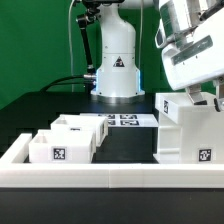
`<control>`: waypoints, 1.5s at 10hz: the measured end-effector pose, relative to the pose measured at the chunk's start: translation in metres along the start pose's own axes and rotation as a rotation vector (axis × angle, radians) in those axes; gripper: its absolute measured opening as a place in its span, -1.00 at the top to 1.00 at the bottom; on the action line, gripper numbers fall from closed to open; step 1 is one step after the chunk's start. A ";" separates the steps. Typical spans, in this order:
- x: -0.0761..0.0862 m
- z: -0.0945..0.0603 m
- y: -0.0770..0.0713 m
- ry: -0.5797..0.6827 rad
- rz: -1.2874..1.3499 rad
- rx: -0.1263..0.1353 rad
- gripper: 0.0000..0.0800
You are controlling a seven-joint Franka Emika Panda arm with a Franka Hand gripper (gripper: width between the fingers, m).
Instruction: Assemble drawer
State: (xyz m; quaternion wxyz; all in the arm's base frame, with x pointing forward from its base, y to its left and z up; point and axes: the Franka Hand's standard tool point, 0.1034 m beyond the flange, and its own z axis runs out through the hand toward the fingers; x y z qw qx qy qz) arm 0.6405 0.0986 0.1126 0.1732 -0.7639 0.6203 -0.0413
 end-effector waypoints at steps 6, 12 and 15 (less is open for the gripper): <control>-0.015 -0.040 0.004 -0.030 -0.296 -0.007 -0.62; 0.004 -0.041 0.017 -0.031 -0.901 -0.094 -0.62; 0.011 -0.043 0.017 -0.034 -1.100 -0.095 -0.62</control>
Offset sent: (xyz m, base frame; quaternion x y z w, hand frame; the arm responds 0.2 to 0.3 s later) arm -0.0295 0.0006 0.0330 -0.0197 -0.0238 -0.1017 0.9943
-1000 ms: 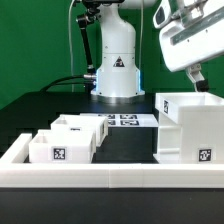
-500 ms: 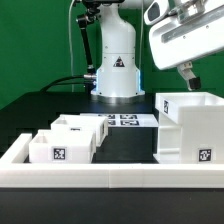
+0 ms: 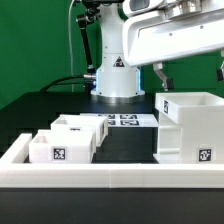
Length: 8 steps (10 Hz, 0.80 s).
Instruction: Assemble drawer
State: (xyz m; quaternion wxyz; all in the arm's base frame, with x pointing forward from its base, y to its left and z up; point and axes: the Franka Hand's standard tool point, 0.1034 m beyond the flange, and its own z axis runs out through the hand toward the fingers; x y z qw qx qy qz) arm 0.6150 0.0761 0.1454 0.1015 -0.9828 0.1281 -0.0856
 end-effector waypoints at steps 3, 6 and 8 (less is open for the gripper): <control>0.001 -0.004 0.026 -0.003 -0.177 -0.018 -0.62; -0.009 -0.009 0.065 -0.008 -0.162 -0.096 -0.62; -0.012 -0.011 0.095 -0.011 -0.132 -0.087 -0.62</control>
Offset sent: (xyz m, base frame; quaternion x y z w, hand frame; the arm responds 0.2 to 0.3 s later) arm -0.0358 -0.0825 -0.0040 -0.0809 -0.0207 -0.1123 0.9902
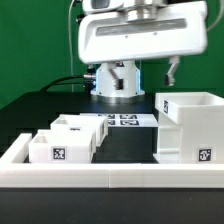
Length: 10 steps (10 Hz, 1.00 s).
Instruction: Assemble drawer
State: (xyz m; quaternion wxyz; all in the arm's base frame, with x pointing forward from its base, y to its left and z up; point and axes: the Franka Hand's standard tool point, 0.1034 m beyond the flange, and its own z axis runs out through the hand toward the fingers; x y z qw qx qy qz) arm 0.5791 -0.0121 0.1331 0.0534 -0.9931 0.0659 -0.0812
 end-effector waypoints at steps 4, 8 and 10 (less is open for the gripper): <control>-0.006 0.003 0.002 -0.062 -0.038 0.008 -0.62; -0.006 0.025 0.073 -0.248 -0.002 -0.010 -0.62; -0.010 0.037 0.092 -0.256 0.001 -0.020 -0.62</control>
Offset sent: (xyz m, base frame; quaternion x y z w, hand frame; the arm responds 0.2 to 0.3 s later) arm 0.0000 0.0000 0.0000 0.0000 0.0000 0.0000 1.0000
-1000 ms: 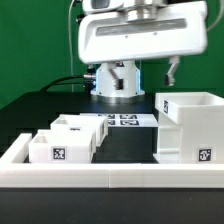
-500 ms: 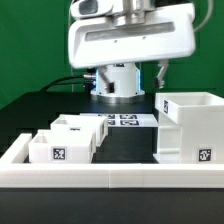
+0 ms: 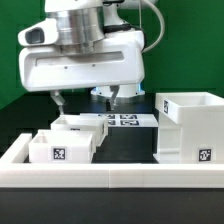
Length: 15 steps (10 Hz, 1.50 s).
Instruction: Assemble drawer
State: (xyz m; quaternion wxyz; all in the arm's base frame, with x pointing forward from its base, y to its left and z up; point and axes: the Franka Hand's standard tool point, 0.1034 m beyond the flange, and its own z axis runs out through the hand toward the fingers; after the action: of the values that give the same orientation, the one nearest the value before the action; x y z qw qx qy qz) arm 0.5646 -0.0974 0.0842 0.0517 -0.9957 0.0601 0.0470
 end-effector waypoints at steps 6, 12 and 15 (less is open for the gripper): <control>0.001 0.026 0.006 0.059 -0.072 -0.045 -0.62; -0.006 0.063 0.010 0.048 -0.077 -0.071 -0.62; -0.013 0.076 0.011 0.046 -0.077 -0.082 -0.62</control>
Offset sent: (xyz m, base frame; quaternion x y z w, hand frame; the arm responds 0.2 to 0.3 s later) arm 0.0000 0.0000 0.0000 0.0000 0.0000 0.0000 1.0000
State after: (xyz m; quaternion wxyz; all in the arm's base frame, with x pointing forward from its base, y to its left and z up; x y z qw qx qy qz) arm 0.5435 -0.0989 0.0088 0.0114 -0.9994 0.0210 0.0244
